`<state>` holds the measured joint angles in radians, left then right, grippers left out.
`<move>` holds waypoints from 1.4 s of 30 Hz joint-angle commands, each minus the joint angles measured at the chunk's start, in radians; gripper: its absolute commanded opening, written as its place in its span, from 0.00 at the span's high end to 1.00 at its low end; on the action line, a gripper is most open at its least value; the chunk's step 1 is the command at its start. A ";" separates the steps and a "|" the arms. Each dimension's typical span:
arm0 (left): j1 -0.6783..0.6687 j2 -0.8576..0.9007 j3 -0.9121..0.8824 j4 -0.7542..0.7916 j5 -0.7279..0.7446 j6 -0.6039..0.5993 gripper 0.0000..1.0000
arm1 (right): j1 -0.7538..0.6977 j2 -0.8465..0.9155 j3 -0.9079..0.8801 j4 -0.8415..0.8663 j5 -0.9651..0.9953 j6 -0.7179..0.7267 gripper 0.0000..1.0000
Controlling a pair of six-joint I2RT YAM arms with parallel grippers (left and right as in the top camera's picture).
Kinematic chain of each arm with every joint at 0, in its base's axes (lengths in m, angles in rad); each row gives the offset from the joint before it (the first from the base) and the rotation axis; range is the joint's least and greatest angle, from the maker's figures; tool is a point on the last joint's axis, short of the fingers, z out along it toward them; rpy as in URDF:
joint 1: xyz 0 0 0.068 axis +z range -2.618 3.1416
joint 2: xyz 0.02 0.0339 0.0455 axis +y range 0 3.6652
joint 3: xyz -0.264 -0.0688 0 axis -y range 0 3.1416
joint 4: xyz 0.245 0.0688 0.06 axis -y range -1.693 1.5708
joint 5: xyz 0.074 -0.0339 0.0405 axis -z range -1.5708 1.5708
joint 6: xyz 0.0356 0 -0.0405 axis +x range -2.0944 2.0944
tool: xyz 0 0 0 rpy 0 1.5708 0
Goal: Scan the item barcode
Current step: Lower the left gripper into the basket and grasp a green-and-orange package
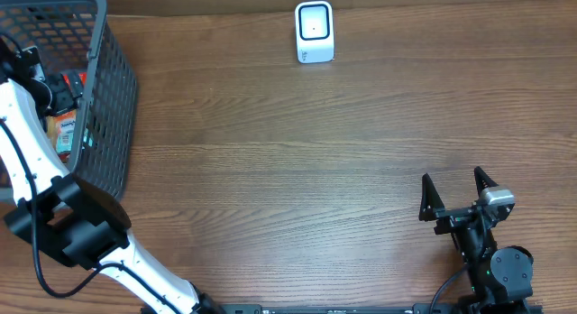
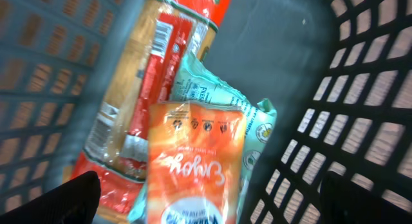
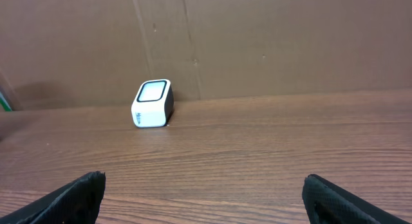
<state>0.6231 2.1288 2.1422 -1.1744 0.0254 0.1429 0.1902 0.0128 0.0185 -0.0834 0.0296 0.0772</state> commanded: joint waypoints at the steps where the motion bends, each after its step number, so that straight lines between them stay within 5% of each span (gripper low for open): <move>1: 0.009 0.045 0.011 0.002 0.021 0.026 0.00 | -0.002 -0.009 -0.011 0.002 -0.002 -0.006 0.00; 30: 0.012 0.207 0.002 -0.011 0.053 0.025 0.00 | -0.002 -0.009 -0.011 0.002 -0.002 -0.006 0.00; 42: 0.012 0.207 0.002 -0.027 0.053 0.026 0.46 | -0.002 -0.009 -0.011 0.002 -0.002 -0.006 0.00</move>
<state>0.6353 2.3177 2.1422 -1.1908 0.0608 0.1619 0.1902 0.0128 0.0185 -0.0841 0.0299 0.0772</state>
